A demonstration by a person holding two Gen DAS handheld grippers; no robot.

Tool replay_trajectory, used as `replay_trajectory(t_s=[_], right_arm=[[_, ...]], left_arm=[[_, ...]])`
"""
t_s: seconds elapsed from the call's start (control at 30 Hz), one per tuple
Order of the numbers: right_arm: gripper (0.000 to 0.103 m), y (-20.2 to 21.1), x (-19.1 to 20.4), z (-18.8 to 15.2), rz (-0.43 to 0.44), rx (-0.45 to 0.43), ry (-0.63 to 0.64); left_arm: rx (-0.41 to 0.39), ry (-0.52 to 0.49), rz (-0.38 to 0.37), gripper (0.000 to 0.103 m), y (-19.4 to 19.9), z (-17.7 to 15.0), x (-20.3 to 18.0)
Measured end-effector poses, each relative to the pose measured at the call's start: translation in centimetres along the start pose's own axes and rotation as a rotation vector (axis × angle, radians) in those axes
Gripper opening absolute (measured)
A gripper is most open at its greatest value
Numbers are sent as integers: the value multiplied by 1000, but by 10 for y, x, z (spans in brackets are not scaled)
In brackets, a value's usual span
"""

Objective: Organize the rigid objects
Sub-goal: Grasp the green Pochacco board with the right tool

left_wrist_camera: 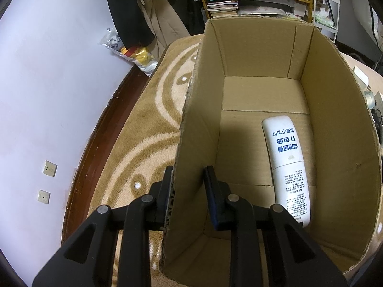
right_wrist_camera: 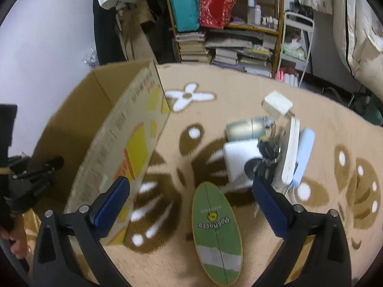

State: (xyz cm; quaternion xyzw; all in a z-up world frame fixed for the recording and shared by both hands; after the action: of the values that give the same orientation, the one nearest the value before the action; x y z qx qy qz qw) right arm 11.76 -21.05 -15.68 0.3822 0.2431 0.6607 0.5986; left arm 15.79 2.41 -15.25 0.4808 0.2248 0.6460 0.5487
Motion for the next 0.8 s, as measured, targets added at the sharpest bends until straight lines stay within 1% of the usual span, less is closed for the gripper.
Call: replay_trajectory(t_s=[0.3,0.7,0.77,0.8], right_arm=[[101,-23,-14,-25,-31,93,-6],[98,-48,-29,-46,-60,203,-46],[94,-51,-30,-48,-80,211,-31],[93,-52,-30,-49,-88,214,-23]], left_arm=[[-3,-5,4,24,1,0,-2],[-7,-16,15,25,1,-1,-4],[-8,-19,17,25,2,-1,-5],[-9,-19,17,25,2,-2,-5]])
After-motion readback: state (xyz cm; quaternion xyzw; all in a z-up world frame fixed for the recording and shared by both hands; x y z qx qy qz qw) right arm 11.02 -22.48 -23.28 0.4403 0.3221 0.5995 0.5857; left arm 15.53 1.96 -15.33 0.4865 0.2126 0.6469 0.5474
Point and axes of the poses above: each gripper's, at about its wrist camera, not at the fingertips, and y roughly against the way its jaws point, x to its left, z to its top, the point moved 4 cm from there along -y, roughly the way its jaws point, and after that the axes turned 6 degrees about z, right-handed, at the moved point
